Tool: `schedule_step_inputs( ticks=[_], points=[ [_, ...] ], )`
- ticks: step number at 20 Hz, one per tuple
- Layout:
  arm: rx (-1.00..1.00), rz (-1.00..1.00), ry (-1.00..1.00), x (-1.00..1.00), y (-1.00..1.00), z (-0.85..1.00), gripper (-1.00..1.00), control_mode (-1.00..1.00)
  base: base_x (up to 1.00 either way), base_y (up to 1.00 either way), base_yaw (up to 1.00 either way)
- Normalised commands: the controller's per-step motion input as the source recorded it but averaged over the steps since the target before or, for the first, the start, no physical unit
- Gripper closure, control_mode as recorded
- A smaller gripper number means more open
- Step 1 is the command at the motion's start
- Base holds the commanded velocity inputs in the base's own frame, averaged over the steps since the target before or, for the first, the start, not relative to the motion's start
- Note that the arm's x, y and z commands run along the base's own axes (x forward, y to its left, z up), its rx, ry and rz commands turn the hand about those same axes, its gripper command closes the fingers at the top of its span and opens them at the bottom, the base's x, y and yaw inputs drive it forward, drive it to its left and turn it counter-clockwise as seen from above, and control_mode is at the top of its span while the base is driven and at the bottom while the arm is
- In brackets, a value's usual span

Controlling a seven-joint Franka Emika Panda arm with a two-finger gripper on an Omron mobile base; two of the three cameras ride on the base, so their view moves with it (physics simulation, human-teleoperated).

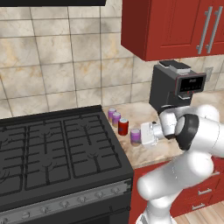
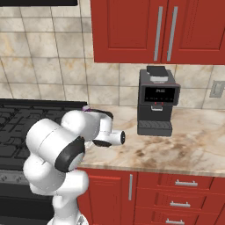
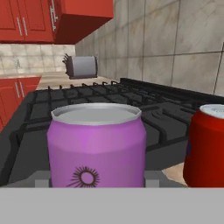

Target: Four empty soda cans are scattered around the kitchen. Gather all the cans and cluster them next to the stove for recycling.

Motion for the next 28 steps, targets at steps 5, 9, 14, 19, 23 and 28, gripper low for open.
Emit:
schedule_step_inputs(
  ticks=[5, 9, 14, 19, 23, 28],
  points=[
    [0.00, 0.00, 0.00, 0.29, 0.00, -0.24, 1.00, -1.00, 0.00, 0.00, 0.00],
    [0.00, 0.00, 0.00, 0.29, 0.00, -0.25, 1.00, -1.00, 0.00, 0.00, 0.00],
    [0.00, 0.00, 0.00, 0.29, 0.00, -0.25, 1.00, -1.00, 0.00, 0.00, 0.00],
    [0.00, 0.00, 0.00, 0.30, 0.00, -0.23, 1.00, -1.00, 0.00, 0.00, 0.00],
    [0.00, 0.00, 0.00, 0.20, 0.01, -0.25, 1.00, -1.00, 0.00, 0.00, 0.00],
    [0.00, 0.00, 0.00, 0.08, 0.07, -0.27, 1.00, -1.00, 0.00, 0.00, 0.00]
  ],
)
